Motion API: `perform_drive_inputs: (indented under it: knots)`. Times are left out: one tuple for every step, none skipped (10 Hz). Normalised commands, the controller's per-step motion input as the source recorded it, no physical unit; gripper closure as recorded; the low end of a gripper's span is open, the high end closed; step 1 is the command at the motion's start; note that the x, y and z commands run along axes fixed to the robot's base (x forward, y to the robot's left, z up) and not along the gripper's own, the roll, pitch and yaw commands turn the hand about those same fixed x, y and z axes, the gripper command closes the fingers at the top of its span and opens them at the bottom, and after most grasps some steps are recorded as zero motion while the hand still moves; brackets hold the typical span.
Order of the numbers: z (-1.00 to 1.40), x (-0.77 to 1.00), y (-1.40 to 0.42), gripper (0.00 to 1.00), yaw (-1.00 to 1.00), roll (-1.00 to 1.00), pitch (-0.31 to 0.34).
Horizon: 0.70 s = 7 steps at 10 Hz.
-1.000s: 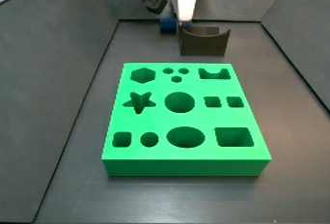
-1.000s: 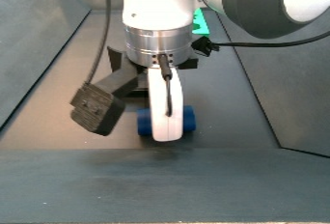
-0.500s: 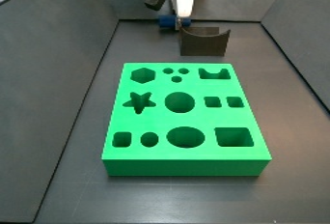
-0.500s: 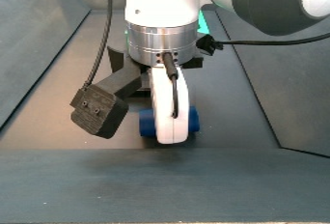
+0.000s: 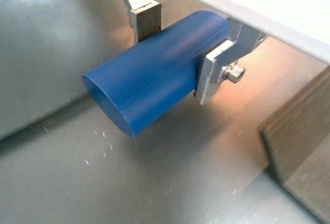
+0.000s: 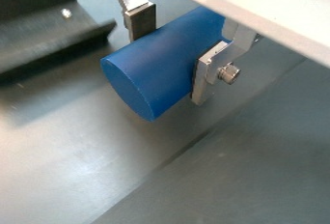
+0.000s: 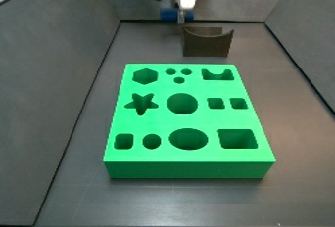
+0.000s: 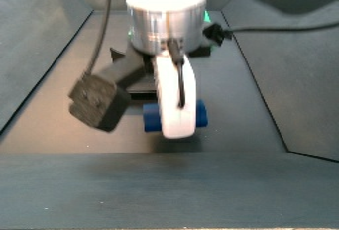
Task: Pick up the oval object. Move up. Place the oval object on the fixture. Regrasp the oval object. Move to above the board. Insert the oval object.
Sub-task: Move up, then place the oval object on the fixture.
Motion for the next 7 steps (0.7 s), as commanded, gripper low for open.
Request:
perform_drive_inputs:
  knots:
    - [0.45, -0.01, 0.01, 1.0, 0.0, 0.04, 0.0]
    - [0.18, -0.02, 0.0, 1.0, -0.01, 0.05, 0.023]
    - [1.0, 0.0, 0.0, 1.0, 0.0, 0.0, 0.0]
    - [1.0, 0.0, 0.0, 1.0, 0.0, 0.0, 0.016]
    - [1.0, -0.01, 0.0, 1.0, -0.01, 0.0, 0.036]
    - [1.0, -0.01, 0.0, 1.0, -0.02, 0.01, 0.047]
    - [1.0, -0.02, 0.0, 1.0, -0.02, 0.03, 0.053]
